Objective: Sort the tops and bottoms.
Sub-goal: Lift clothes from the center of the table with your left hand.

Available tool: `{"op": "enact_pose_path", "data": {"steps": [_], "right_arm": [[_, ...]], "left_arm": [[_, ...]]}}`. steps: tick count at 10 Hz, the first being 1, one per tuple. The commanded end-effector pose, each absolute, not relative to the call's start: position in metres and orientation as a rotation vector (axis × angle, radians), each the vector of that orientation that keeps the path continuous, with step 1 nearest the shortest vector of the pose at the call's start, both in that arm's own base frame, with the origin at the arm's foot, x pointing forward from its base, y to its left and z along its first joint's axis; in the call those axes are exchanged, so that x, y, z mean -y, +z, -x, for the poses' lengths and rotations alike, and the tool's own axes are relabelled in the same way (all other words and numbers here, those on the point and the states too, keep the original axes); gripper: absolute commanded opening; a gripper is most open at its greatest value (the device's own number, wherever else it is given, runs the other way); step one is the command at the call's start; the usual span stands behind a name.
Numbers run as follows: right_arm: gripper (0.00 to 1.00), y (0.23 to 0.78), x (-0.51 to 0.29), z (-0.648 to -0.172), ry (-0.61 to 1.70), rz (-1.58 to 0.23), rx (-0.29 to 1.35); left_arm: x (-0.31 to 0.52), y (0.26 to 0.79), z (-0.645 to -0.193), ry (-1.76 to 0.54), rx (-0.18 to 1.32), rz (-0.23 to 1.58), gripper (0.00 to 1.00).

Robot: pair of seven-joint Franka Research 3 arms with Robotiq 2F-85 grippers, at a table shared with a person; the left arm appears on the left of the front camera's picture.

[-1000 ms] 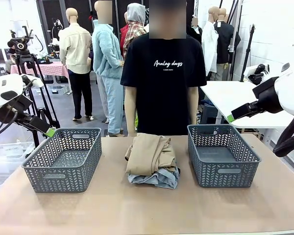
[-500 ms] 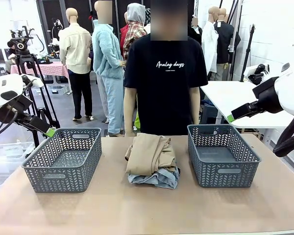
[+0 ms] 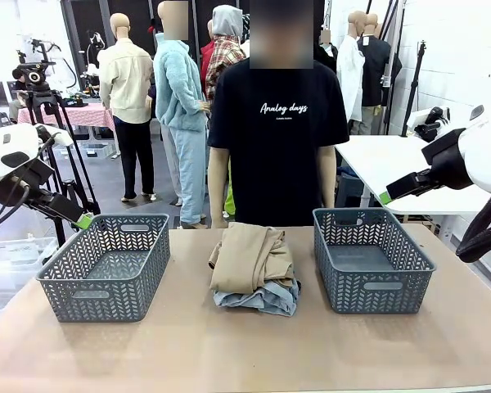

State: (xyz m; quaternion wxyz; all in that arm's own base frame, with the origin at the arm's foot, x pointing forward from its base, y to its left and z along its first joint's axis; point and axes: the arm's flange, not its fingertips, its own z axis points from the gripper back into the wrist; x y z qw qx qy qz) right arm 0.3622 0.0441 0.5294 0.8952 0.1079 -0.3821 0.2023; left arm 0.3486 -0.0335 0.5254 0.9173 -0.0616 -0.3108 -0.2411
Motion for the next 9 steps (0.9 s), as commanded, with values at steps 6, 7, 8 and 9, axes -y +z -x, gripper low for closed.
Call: {"op": "enact_pose_path", "data": {"steps": [6,7,8,9], "right_arm": [[1.0,0.527,-0.045,-0.364,0.411,-0.222,0.783],[1.0,0.527,-0.045,-0.364,0.411,-0.222,0.783],[1.0,0.527,-0.045,-0.364,0.411,-0.222,0.783],[1.0,0.527,-0.045,-0.364,0.411,-0.222,0.783]], "left_arm": [[0.034,0.525,-0.349,-0.496,0.639,0.127,1.0],[0.044,0.53,-0.35,-0.54,0.628,0.131,1.0],[0.079,0.539,-0.343,-0.656,0.637,0.109,1.0],[0.118,0.547,-0.34,-0.765,0.644,0.072,1.0]]}}
